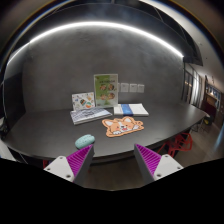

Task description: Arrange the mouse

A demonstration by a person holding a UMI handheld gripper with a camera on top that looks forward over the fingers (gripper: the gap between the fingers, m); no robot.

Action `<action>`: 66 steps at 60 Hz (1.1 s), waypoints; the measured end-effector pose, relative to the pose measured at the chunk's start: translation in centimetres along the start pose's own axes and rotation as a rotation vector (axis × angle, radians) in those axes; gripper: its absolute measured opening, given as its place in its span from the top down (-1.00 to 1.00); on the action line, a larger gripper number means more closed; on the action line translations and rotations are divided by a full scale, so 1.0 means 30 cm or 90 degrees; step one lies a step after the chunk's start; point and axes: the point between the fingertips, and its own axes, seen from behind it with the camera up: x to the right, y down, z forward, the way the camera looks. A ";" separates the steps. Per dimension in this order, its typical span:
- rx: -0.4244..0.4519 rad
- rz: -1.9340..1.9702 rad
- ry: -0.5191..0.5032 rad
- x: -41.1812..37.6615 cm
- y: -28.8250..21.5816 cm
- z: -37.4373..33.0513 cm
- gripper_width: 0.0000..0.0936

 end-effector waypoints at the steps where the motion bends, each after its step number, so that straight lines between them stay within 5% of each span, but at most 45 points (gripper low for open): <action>1: 0.000 0.000 0.000 0.003 0.000 0.001 -0.81; 14: -0.002 -0.021 -0.035 0.069 -0.005 0.092 -0.78; 40: -0.072 -0.051 -0.317 -0.449 0.288 0.509 -0.79; 63: -0.028 -0.080 -0.256 -0.653 0.189 0.757 -0.74; 66: -0.012 -0.069 -0.237 -0.661 0.180 0.773 -0.44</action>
